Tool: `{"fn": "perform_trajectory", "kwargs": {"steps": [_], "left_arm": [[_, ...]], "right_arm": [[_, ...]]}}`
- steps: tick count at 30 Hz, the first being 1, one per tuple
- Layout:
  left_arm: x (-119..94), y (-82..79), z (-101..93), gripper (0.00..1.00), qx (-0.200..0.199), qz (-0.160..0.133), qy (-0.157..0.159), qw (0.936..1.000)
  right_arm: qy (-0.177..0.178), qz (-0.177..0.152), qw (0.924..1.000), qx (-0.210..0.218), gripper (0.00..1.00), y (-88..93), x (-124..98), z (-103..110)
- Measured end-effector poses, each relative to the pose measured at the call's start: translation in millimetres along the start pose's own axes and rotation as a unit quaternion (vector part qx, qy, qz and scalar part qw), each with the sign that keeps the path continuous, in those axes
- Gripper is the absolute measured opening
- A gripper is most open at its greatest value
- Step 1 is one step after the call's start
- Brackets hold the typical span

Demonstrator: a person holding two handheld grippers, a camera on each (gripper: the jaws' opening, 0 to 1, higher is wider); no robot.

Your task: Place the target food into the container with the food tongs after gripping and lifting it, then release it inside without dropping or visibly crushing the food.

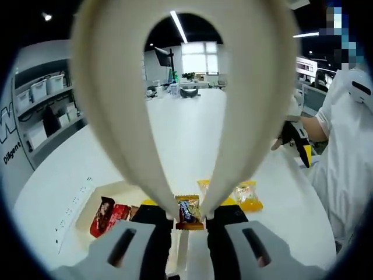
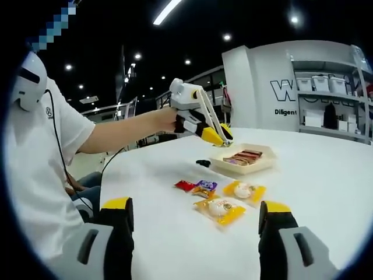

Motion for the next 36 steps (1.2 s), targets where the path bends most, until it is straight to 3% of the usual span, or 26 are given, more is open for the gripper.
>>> {"fn": "perform_trajectory", "kwargs": {"steps": [19,36], "left_arm": [[35.9,0.8,45.3,0.20,-0.002,0.008,-0.021,0.9997],[69.6,14.9,73.5,0.20,-0.001,0.034,-0.029,0.9990]], "right_arm": [[0.003,0.003,1.0000,0.000,0.89,0.5,-3.9,-3.4],[0.012,0.007,0.9999,-0.001,0.89,-1.8,-7.8,-8.5]]}}
Point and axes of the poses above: the point that each gripper's makers call its tool centre point, and the gripper's own axes: x roughly forward along the fingers, z roughly to its left, y roughly out of its underside, the point moved 9 cm from there along -x, roughly backward along the fingers, and after that the axes turned 8 degrees about x, right-handed, at the moved point
